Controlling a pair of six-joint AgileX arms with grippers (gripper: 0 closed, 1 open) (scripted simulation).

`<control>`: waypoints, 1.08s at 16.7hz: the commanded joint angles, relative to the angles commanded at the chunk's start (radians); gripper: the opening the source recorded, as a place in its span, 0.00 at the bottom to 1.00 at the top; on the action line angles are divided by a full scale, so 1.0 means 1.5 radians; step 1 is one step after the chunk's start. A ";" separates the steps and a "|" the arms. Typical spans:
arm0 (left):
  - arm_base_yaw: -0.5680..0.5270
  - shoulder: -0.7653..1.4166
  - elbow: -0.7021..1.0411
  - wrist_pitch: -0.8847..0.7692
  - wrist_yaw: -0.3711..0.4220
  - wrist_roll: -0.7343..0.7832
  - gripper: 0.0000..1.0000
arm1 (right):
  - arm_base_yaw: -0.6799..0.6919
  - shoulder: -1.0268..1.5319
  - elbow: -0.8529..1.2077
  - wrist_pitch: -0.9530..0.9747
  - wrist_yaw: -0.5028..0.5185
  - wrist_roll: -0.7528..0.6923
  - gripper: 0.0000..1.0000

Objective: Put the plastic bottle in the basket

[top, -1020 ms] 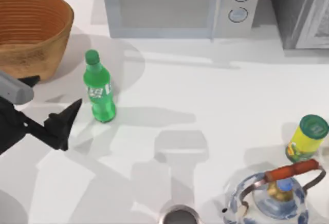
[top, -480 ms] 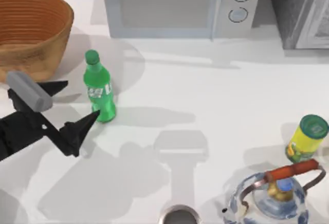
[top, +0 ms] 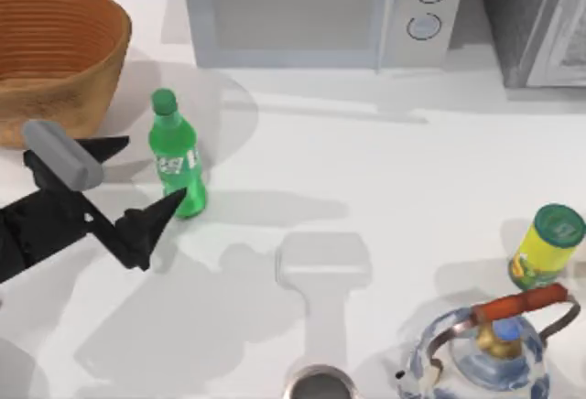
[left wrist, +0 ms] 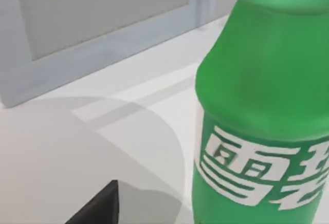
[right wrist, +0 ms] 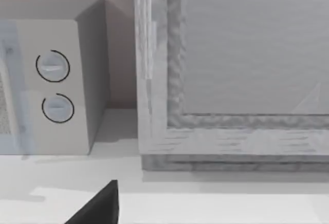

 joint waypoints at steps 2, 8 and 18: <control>-0.030 0.031 0.036 0.004 -0.029 -0.012 1.00 | 0.000 0.000 0.000 0.000 0.000 0.000 1.00; -0.095 0.110 0.117 0.017 -0.090 -0.034 1.00 | 0.000 0.000 0.000 0.000 0.000 0.000 1.00; -0.095 0.110 0.117 0.017 -0.090 -0.034 0.47 | 0.000 0.000 0.000 0.000 0.000 0.000 1.00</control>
